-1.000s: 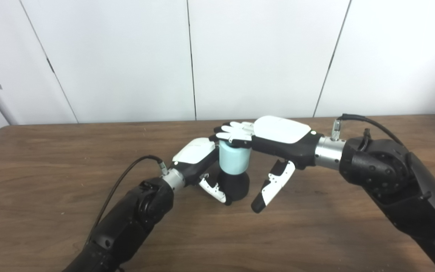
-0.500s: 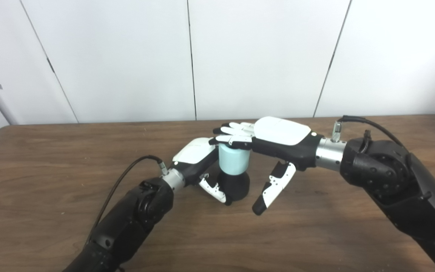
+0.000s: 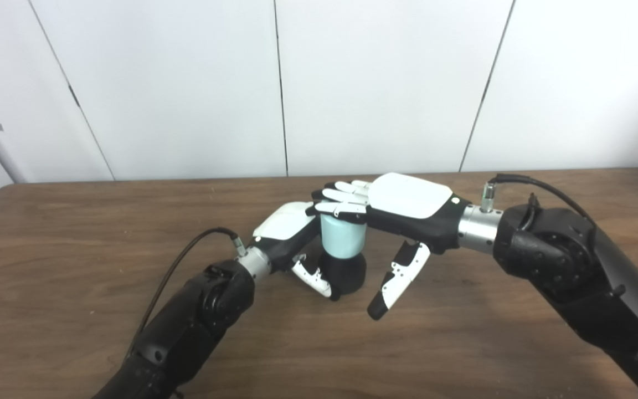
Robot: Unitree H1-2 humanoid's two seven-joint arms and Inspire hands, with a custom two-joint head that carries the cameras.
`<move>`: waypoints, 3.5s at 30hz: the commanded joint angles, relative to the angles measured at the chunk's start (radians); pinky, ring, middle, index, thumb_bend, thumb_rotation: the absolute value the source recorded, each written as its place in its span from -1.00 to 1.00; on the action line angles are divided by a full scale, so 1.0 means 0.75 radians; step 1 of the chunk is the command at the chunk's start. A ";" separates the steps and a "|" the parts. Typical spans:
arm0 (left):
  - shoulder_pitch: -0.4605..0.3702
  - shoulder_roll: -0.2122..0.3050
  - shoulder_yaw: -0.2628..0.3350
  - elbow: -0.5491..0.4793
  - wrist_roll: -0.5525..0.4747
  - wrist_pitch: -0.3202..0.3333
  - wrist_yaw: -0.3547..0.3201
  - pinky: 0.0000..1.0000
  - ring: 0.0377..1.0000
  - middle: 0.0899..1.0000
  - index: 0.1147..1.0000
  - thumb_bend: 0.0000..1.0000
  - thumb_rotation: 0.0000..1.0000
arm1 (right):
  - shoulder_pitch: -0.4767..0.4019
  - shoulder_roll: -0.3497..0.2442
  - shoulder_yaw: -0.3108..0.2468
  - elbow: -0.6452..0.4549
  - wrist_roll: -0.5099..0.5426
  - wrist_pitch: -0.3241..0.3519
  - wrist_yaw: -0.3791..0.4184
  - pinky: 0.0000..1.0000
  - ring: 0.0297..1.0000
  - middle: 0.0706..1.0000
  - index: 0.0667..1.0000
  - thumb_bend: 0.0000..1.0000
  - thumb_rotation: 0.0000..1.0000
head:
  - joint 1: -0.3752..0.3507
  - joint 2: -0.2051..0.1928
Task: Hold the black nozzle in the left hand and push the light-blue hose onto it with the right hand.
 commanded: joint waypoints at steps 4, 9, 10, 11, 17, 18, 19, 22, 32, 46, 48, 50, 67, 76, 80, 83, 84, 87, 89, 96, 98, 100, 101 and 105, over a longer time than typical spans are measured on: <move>0.024 0.006 -0.020 0.026 0.040 0.036 -0.060 1.00 0.18 -0.16 -0.15 0.05 -1.00 | 0.062 -0.039 0.088 0.012 -0.038 0.078 0.169 1.00 1.00 1.00 0.95 0.75 0.54 | 0.000 0.002; 0.022 0.003 -0.020 0.030 0.039 0.034 -0.059 1.00 0.17 -0.16 -0.15 0.05 -1.00 | 0.063 -0.034 0.088 0.007 -0.010 0.078 0.165 1.00 1.00 1.00 0.96 0.77 0.55 | 0.005 0.002; 0.021 0.003 -0.020 0.031 0.038 0.032 -0.060 1.00 0.17 -0.16 -0.15 0.05 -1.00 | 0.062 -0.032 0.088 0.006 -0.006 0.076 0.163 1.00 1.00 1.00 0.96 0.77 0.55 | 0.004 0.002; 0.020 0.003 -0.020 0.034 0.037 0.031 -0.059 1.00 0.17 -0.16 -0.15 0.05 -1.00 | 0.060 -0.032 0.087 0.004 -0.002 0.075 0.162 1.00 1.00 1.00 0.96 0.77 0.55 | 0.003 0.001; 0.018 0.000 -0.021 0.045 0.039 0.028 -0.053 1.00 0.17 -0.16 -0.15 0.05 -1.00 | 0.054 -0.029 0.069 -0.007 0.030 0.061 0.142 1.00 1.00 1.00 0.96 0.74 0.53 | 0.002 -0.001; 0.020 0.000 -0.021 0.043 0.039 0.029 -0.054 1.00 0.17 -0.16 -0.15 0.05 -1.00 | 0.053 -0.027 0.055 -0.003 0.042 0.040 0.120 1.00 1.00 1.00 0.96 0.74 0.53 | 0.003 -0.002; 0.021 0.001 -0.021 0.041 0.040 0.030 -0.054 1.00 0.17 -0.16 -0.15 0.05 -1.00 | 0.052 -0.025 0.044 -0.001 0.051 0.024 0.104 1.00 1.00 1.00 0.95 0.71 0.51 | 0.003 -0.002; 0.020 0.001 -0.020 0.046 0.040 0.025 -0.051 1.00 0.17 -0.16 -0.15 0.05 -1.00 | 0.073 0.021 -0.057 0.018 0.070 -0.069 -0.066 0.87 0.92 0.95 0.91 0.53 0.21 | -0.002 -0.008; 0.013 -0.005 -0.021 0.061 0.047 0.024 -0.047 1.00 0.17 -0.16 -0.15 0.05 -1.00 | 0.098 0.181 -0.264 -0.057 -0.134 0.160 -0.226 0.49 0.82 0.97 0.99 0.54 -0.47 | -0.006 -0.019; 0.017 0.002 -0.018 0.049 0.043 0.027 -0.055 1.00 0.17 -0.17 -0.14 0.05 -1.00 | 0.147 0.186 -0.370 -0.046 -0.110 0.119 -0.329 0.42 0.72 0.94 1.00 0.63 -0.52 | 0.006 -0.016; 0.017 0.001 -0.016 0.052 0.043 0.026 -0.053 1.00 0.17 -0.15 -0.15 0.05 -1.00 | 0.157 0.176 -0.377 -0.045 -0.099 0.122 -0.321 0.38 0.70 0.92 0.99 0.65 -0.55 | 0.006 -0.016; 0.017 0.003 -0.017 0.055 0.045 0.025 -0.052 1.00 0.17 -0.14 -0.16 0.05 -1.00 | 0.172 0.169 -0.383 -0.050 -0.085 0.138 -0.309 0.37 0.69 0.89 0.99 0.68 -0.58 | 0.006 -0.017; 0.023 0.011 -0.013 0.048 0.046 0.032 -0.055 1.00 0.17 -0.11 -0.18 0.05 -1.00 | 0.374 0.232 -0.438 -0.071 -0.065 0.317 -0.349 0.09 0.40 0.57 0.70 0.53 -0.97 | 0.003 -0.017; 0.027 0.008 0.002 0.034 -0.010 0.098 -0.144 1.00 0.35 0.24 0.10 0.43 -0.80 | 0.446 0.316 -0.491 0.013 -0.018 0.276 -0.493 0.06 0.40 0.57 0.70 0.51 -0.97 | 0.001 -0.019; 0.025 0.014 0.006 0.020 -0.003 0.153 -0.180 1.00 0.59 0.55 0.49 0.84 -0.44 | 0.462 0.315 -0.496 0.025 -0.014 0.273 -0.516 0.06 0.39 0.57 0.70 0.51 -0.97 | 0.000 -0.018; 0.028 0.016 0.007 0.003 0.010 0.199 -0.194 1.00 0.76 0.72 0.66 0.93 -0.31 | 0.471 0.313 -0.502 0.023 -0.005 0.275 -0.525 0.06 0.39 0.57 0.70 0.51 -0.98 | -0.001 -0.017; 0.028 0.018 0.009 -0.003 0.011 0.216 -0.199 1.00 0.78 0.74 0.68 0.94 -0.30 | 0.473 0.313 -0.505 0.024 -0.001 0.278 -0.528 0.06 0.39 0.57 0.71 0.51 -0.98 | 0.000 -0.017; 0.037 0.023 0.030 -0.032 -0.003 0.264 -0.206 1.00 0.95 0.85 0.83 1.00 -0.19 | 0.478 0.315 -0.517 0.026 0.014 0.288 -0.542 0.07 0.39 0.58 0.71 0.51 -0.98 | 0.002 -0.017; 0.055 0.025 0.057 -0.066 -0.021 0.291 -0.203 1.00 0.96 0.87 0.86 1.00 -0.15 | 0.480 0.320 -0.523 0.028 0.022 0.291 -0.555 0.07 0.39 0.57 0.70 0.51 -0.98 | -0.001 -0.018; 0.122 0.012 0.147 -0.120 -0.034 0.343 -0.143 1.00 0.90 0.81 0.80 0.64 -0.34 | 0.491 0.347 -0.524 0.022 0.029 0.303 -0.601 0.05 0.38 0.57 0.69 0.50 -0.97 | 0.001 -0.018; 0.132 0.012 0.160 -0.137 -0.034 0.357 -0.141 1.00 0.89 0.80 0.78 0.60 -0.41 | 0.493 0.348 -0.523 0.019 0.031 0.304 -0.606 0.05 0.38 0.57 0.69 0.50 -0.97 | 0.001 -0.018; 0.154 0.014 0.191 -0.170 -0.046 0.378 -0.129 1.00 0.87 0.79 0.76 0.56 -0.56 | 0.496 0.356 -0.527 0.022 0.033 0.300 -0.617 0.05 0.38 0.57 0.69 0.51 -0.97 | 0.002 -0.021; 0.160 0.014 0.200 -0.179 -0.049 0.383 -0.126 1.00 0.86 0.79 0.76 0.55 -0.60 | 0.497 0.357 -0.527 0.023 0.034 0.299 -0.620 0.05 0.38 0.57 0.69 0.51 -0.97 | 0.002 -0.021; 0.220 0.004 0.306 -0.243 -0.114 0.399 -0.075 1.00 0.82 0.74 0.71 0.52 -0.76 | 0.514 0.373 -0.545 0.003 0.059 0.300 -0.643 0.06 0.37 0.57 0.69 0.50 -0.97 | 0.007 -0.020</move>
